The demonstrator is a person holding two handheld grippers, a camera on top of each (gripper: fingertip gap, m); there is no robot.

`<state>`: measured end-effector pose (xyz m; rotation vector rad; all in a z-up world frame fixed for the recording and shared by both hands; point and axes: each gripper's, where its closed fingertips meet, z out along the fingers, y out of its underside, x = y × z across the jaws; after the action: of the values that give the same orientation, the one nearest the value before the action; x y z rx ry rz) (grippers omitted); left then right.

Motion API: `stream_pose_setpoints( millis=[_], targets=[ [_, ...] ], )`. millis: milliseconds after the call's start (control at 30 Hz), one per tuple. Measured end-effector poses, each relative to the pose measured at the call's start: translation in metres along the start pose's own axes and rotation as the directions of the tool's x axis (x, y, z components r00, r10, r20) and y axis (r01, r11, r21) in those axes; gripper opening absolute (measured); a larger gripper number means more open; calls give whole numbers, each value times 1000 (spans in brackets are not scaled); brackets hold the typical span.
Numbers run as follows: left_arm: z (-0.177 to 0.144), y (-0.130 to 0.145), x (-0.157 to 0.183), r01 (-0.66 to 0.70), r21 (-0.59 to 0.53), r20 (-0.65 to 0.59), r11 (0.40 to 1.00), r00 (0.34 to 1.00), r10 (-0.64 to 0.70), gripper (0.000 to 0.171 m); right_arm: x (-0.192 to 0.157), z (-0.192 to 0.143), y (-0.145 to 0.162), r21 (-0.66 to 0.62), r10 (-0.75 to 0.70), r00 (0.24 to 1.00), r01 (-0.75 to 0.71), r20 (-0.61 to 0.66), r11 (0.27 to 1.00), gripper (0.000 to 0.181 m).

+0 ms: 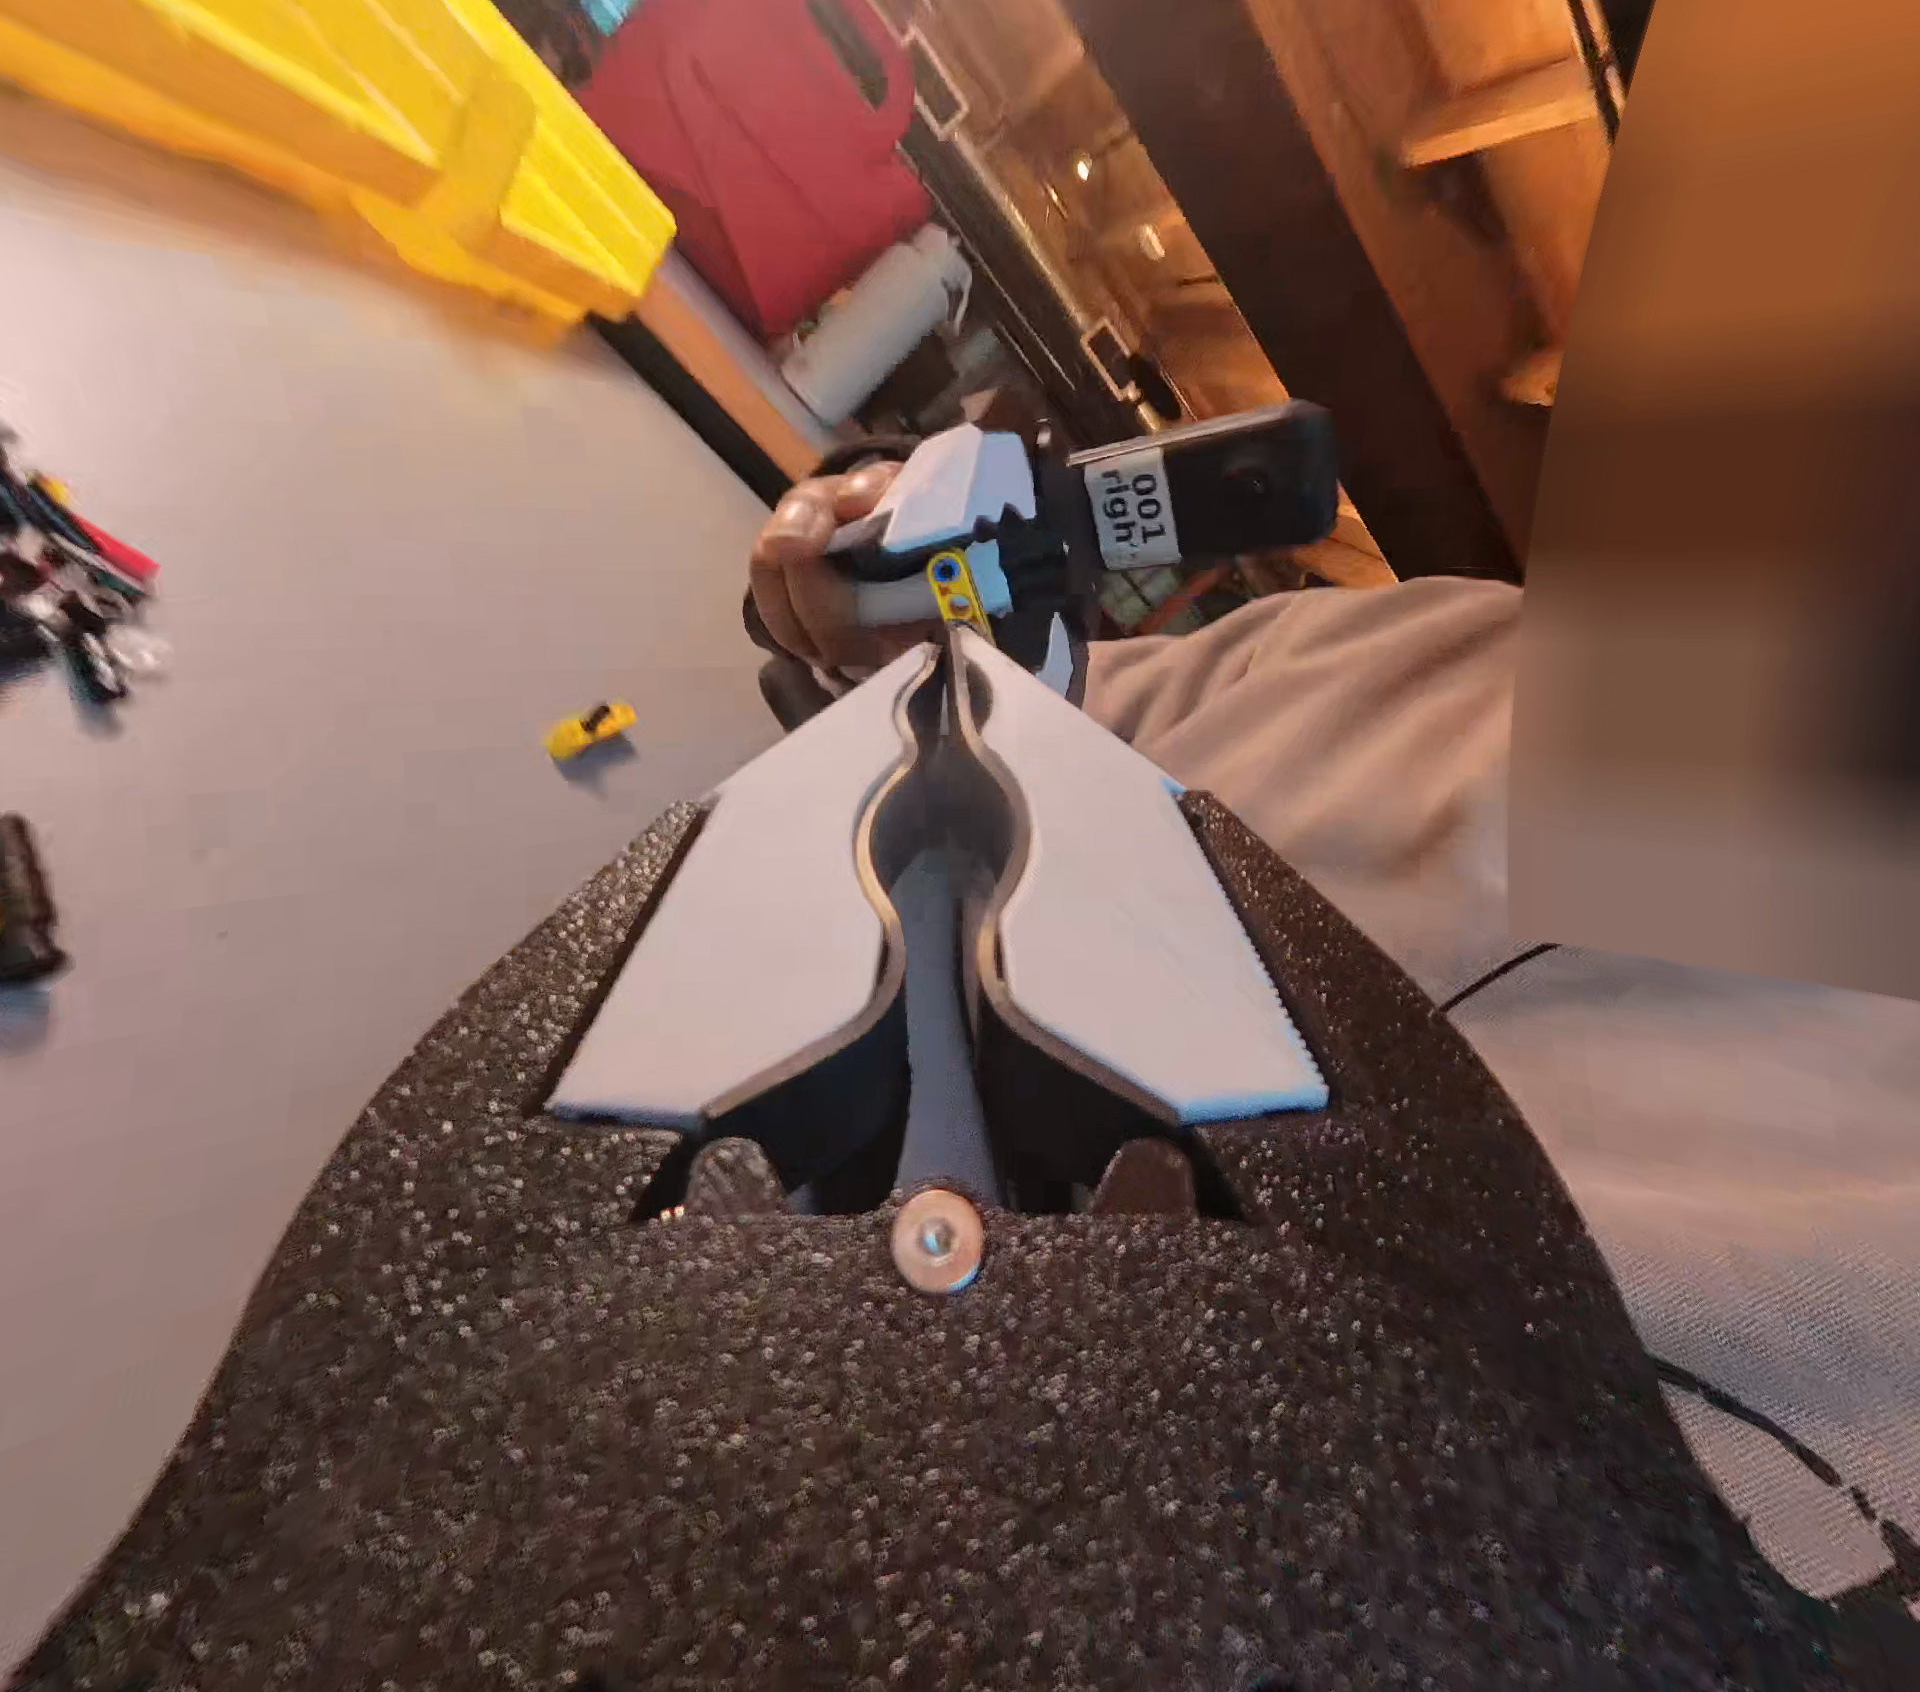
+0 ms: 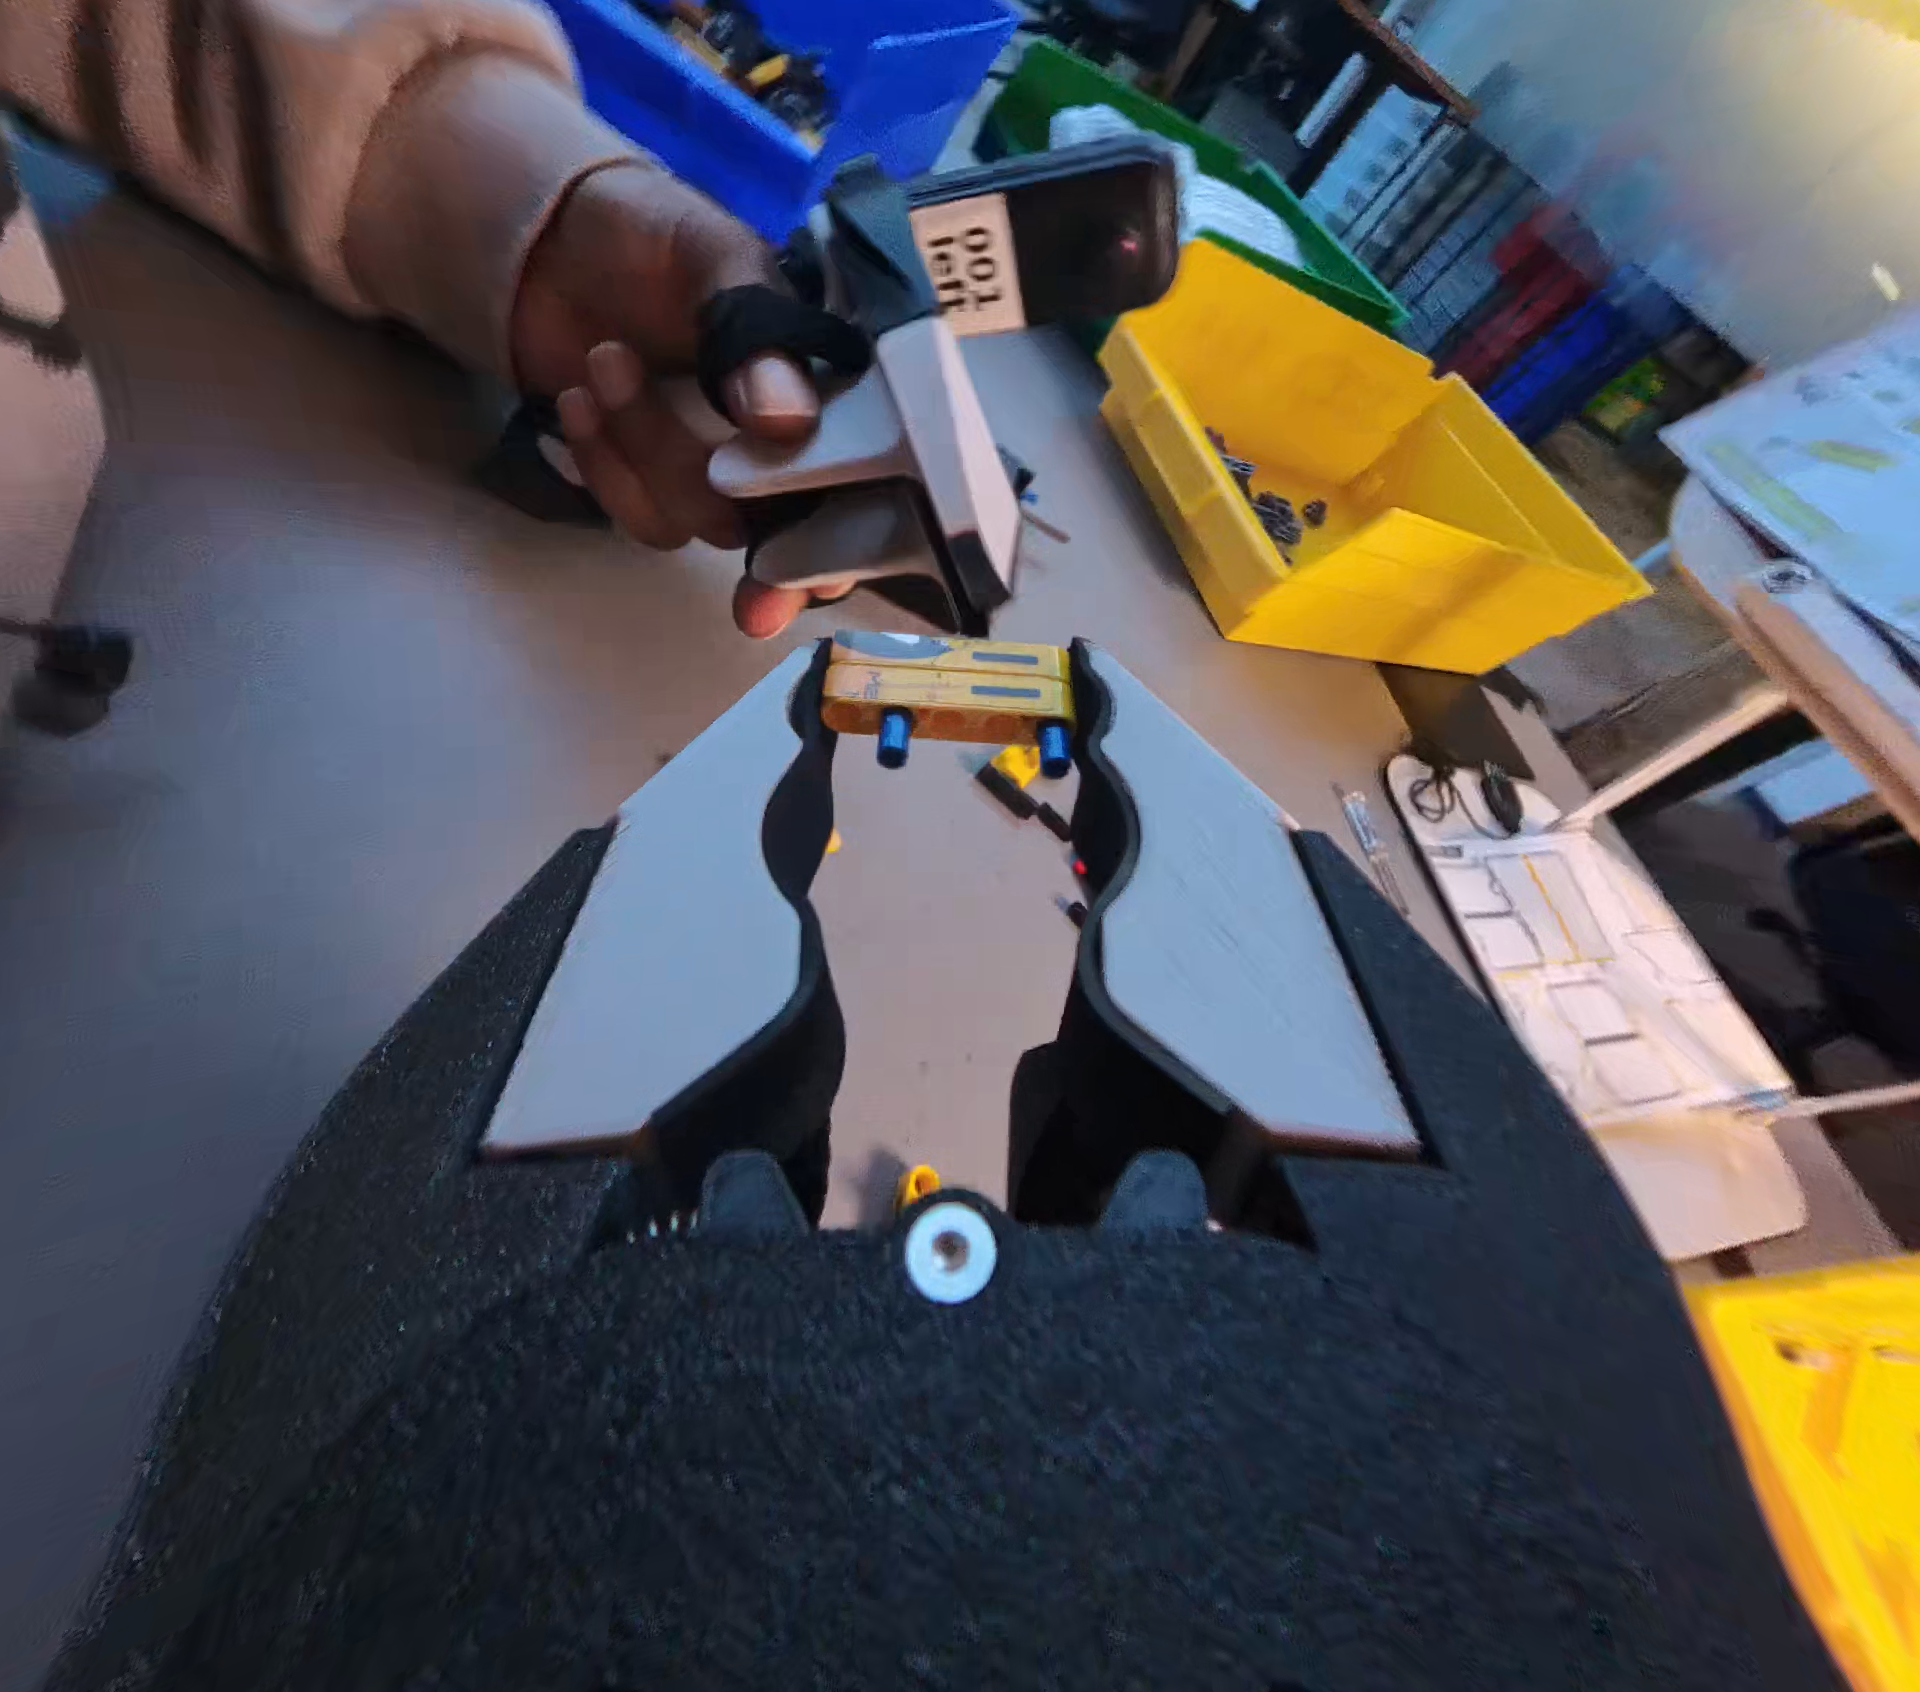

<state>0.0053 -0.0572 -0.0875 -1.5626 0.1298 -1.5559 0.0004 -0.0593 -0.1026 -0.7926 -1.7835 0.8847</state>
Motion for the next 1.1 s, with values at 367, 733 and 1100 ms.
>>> stream_pose_setpoints(
  millis=[367, 733, 1100],
  targets=[
    [11, 17, 5, 83, -63, -32, 995, 996, -86, 7, -13, 15, -1, -28, -63, 997, 64, 36, 998, 43],
    [8, 15, 3, 61, -35, -32, 997, 998, -63, 5, -8, 16, 3, -79, -123, 992, 120, -25, 990, 41],
    [12, 26, 7, 21, -119, -42, 993, 999, -26, 5, -18, 6, 4, -81, -130, 990, 134, 53, 988, 41]
  ],
)
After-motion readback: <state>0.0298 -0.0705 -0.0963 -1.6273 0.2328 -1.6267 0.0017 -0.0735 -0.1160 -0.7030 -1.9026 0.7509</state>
